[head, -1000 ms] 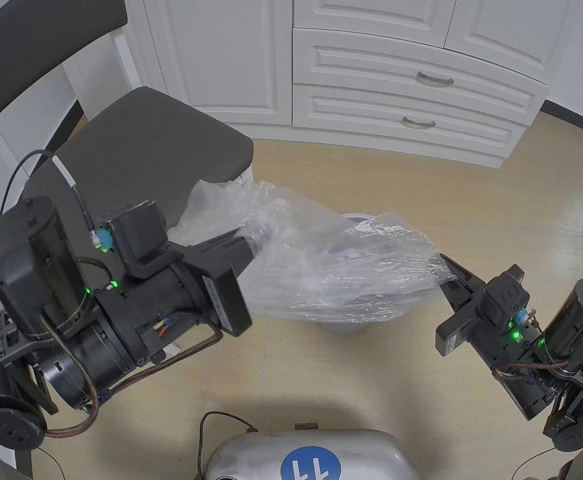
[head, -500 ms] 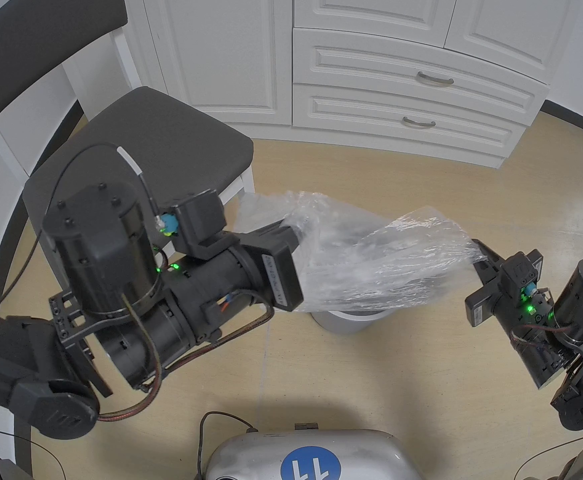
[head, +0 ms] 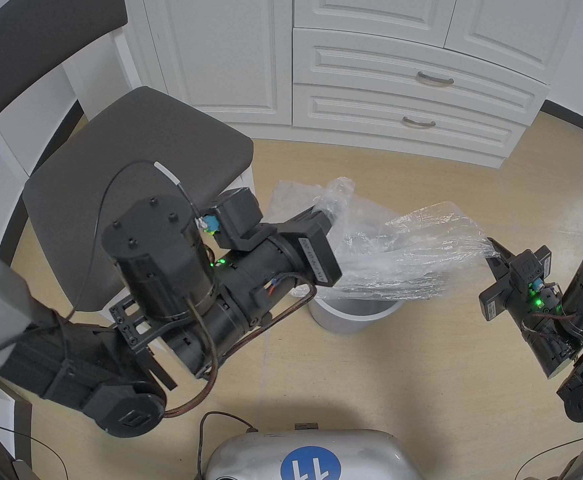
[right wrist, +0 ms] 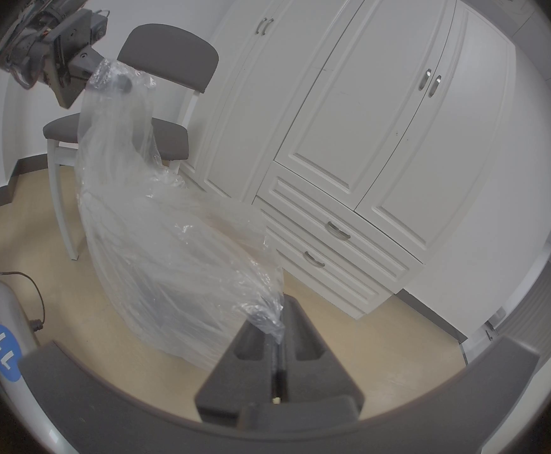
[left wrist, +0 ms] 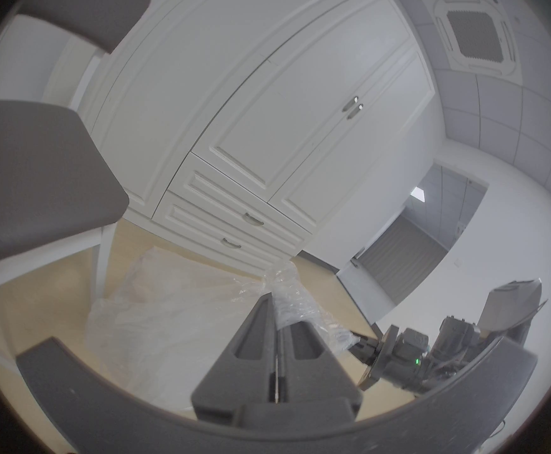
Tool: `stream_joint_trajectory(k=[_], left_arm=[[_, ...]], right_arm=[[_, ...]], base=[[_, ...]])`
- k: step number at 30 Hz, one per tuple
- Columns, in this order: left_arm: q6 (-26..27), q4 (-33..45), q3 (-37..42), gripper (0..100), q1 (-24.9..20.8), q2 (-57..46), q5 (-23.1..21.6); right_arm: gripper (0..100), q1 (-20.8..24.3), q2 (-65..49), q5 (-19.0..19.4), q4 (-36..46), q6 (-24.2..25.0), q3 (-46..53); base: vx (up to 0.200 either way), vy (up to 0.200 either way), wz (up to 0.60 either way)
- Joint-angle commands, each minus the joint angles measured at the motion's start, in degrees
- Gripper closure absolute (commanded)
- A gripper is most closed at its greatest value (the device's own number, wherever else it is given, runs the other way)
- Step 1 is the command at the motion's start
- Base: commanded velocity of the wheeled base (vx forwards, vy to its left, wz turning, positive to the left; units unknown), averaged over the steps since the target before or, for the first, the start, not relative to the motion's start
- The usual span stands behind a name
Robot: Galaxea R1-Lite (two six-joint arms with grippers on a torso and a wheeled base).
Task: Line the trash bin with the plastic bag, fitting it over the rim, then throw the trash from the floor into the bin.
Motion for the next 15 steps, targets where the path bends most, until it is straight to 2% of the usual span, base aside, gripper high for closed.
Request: stream_joint_trajectory(k=[1,12,15], left_arm=[[-2.09,-2.67,-2.70,100,0.23,6.21,0.07],[-2.18,-2.85,-4.37,100,0.50,8.23,0.59],[-2.36,-2.85,-5.51,100,1.90,9.46,0.77]], right_arm=[[100,0.20,1.64,0.30,-1.02,0.71,-0.53],[100,2.40,1.21,0.21,-1.02,5.46,-3.43],[100,4.15,1.38,-0.05,1.26,12.40,-7.74]], base=[[0.000,0.000,0.00],[0.000,0.000,0.00],[0.000,0.000,0.00]])
